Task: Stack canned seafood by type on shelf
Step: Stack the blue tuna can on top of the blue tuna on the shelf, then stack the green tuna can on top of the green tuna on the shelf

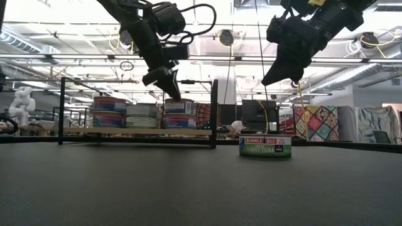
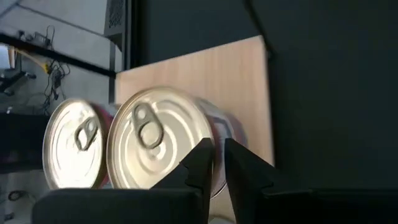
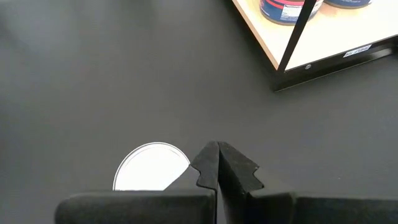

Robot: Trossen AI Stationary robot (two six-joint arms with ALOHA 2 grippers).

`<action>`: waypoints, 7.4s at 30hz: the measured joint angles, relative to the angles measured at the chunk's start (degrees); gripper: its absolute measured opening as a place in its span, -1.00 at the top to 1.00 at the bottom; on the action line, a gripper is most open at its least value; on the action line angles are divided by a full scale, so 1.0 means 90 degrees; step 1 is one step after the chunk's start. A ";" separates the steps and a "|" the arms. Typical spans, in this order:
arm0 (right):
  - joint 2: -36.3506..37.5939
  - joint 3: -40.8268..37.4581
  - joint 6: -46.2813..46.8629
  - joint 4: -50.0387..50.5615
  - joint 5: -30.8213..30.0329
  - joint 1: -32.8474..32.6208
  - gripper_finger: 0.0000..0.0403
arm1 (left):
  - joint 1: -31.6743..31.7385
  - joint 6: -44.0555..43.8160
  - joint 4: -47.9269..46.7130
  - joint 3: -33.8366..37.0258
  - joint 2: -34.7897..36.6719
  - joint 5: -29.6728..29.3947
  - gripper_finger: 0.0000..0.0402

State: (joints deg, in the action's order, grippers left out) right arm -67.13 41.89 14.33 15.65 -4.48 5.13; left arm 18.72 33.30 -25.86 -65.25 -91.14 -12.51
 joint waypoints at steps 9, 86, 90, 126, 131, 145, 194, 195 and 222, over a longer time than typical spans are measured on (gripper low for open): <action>0.0000 0.0000 0.0000 0.0004 0.0001 0.0000 1.00 | -0.0466 0.0002 0.0018 0.0000 0.0225 -0.0396 0.43; -0.0002 -0.0537 0.1333 0.0577 -0.0023 -0.2084 1.00 | -0.2671 0.1502 0.2938 -0.0818 -0.2943 0.0871 0.98; -0.0002 -0.0537 0.1333 0.0579 -0.0023 -0.2084 1.00 | -0.2766 0.1336 0.2858 -0.0806 -0.2710 0.0858 0.99; 0.0000 -0.0534 0.1217 0.0427 -0.0023 -0.2084 1.00 | -0.2199 -0.0352 -0.0476 -0.0454 0.1156 -0.1124 1.00; 0.0000 -0.0533 0.1121 0.0334 -0.0022 -0.2081 1.00 | -0.1349 -0.0381 -0.0530 -0.0032 0.1680 -0.1146 1.00; 0.0000 -0.0534 0.1068 0.0288 -0.0023 -0.2081 1.00 | 0.1559 0.0177 -0.0075 0.0515 0.1886 0.0312 1.00; 0.0000 -0.0534 0.0991 0.0281 -0.0023 -0.2079 1.00 | 0.2259 0.0553 0.0840 0.1464 0.1403 0.0645 0.79; 0.0000 -0.0534 0.0988 0.0281 -0.0023 -0.2081 1.00 | 0.2224 0.0553 0.0839 0.1464 0.1403 0.0644 0.76; -0.0013 -0.0447 0.4107 -0.0066 0.2202 -0.2885 1.00 | -0.0535 -0.0831 0.2471 0.1822 0.2189 0.3151 0.59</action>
State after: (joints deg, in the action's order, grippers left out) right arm -67.25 37.87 51.29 15.06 15.34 -20.84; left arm 13.91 25.82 -3.61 -48.86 -71.44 15.85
